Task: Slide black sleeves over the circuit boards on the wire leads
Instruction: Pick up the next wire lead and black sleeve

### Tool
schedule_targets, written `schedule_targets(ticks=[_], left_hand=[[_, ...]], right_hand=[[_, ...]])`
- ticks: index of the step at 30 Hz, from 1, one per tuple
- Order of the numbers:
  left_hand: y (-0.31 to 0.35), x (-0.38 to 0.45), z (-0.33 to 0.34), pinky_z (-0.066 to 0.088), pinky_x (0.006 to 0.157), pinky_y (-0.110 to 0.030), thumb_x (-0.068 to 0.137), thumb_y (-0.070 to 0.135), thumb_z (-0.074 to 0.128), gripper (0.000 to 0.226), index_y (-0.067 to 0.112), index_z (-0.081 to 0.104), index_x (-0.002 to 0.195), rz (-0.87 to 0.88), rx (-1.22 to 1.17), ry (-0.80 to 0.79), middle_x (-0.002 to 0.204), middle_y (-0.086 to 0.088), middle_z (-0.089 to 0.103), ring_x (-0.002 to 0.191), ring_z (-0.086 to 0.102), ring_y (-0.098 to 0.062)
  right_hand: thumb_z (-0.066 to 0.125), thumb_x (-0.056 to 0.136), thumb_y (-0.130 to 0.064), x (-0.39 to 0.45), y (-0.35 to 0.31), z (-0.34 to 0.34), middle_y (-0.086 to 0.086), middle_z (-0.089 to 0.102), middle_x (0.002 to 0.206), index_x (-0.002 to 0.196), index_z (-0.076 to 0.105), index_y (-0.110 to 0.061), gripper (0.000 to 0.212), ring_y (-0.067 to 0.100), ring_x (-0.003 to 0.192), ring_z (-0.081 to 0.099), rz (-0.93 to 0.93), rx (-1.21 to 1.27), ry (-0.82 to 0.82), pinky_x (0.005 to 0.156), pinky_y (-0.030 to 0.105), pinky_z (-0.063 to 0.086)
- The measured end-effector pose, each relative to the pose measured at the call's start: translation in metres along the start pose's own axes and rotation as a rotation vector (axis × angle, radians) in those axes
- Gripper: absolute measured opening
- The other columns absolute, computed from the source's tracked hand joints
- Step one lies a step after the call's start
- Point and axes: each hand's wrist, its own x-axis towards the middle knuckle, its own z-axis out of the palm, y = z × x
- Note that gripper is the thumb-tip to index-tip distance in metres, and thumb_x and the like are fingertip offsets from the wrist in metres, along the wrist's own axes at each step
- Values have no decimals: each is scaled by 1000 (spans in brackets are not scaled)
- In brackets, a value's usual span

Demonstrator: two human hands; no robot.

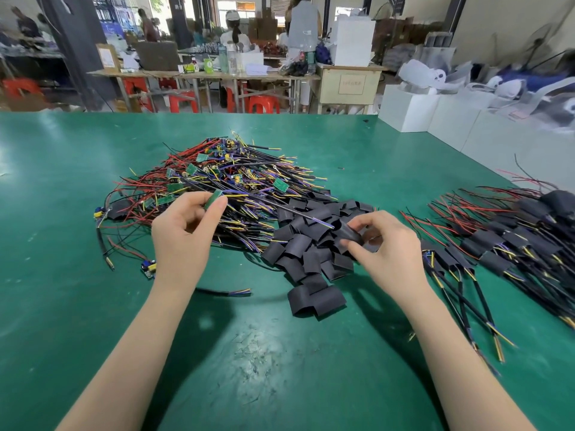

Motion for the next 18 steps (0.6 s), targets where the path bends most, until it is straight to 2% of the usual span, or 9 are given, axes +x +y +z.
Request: schedule_targets(ticks=[4, 7, 10, 13, 16, 18], left_hand=[[0, 2, -1, 37, 58, -27, 88, 32, 69, 3, 32, 66, 85, -34, -45, 13, 67, -14, 55, 59, 44, -11], [-1, 2, -2, 37, 57, -26, 88, 32, 69, 4, 30, 67, 85, -30, -43, 5, 65, -10, 55, 58, 43, -9], [-5, 1, 1, 32, 52, -18, 88, 28, 70, 6, 23, 67, 88, -32, -34, 1, 58, 2, 50, 53, 38, -4], [-8, 1, 1, 31, 50, -14, 87, 28, 71, 8, 20, 67, 88, -44, -32, 9, 53, 11, 49, 51, 36, -1], [-8, 0, 0, 29, 49, -13, 86, 31, 71, 8, 29, 65, 83, -28, -17, -35, 52, 13, 49, 49, 34, -1], [-6, -2, 2, 28, 49, -13, 84, 33, 71, 9, 30, 63, 80, 2, 14, -96, 52, 11, 48, 48, 33, -2]], right_hand=[[81, 69, -17, 0, 1, 1, -9, 67, 87, 88, 67, -22, 24, 12, 73, 62, 13, 5, -14, 73, 36, 52], [82, 69, -17, -1, 1, 1, -12, 66, 87, 88, 67, -23, 25, 9, 71, 61, -4, 23, -16, 73, 31, 51], [83, 69, -16, -1, -1, 1, -12, 64, 86, 87, 66, -22, 25, 7, 71, 60, -46, 43, -29, 72, 24, 47], [82, 70, -14, 0, -3, 0, -10, 64, 87, 88, 66, -19, 25, 10, 73, 61, -77, 58, -47, 72, 26, 47], [82, 70, -14, 0, -4, 0, -8, 63, 90, 92, 65, -18, 28, 12, 77, 58, -94, 62, -61, 73, 28, 47], [81, 68, -15, -1, -5, -1, -9, 63, 91, 93, 65, -18, 30, 15, 85, 52, -119, -20, -57, 78, 33, 45]])
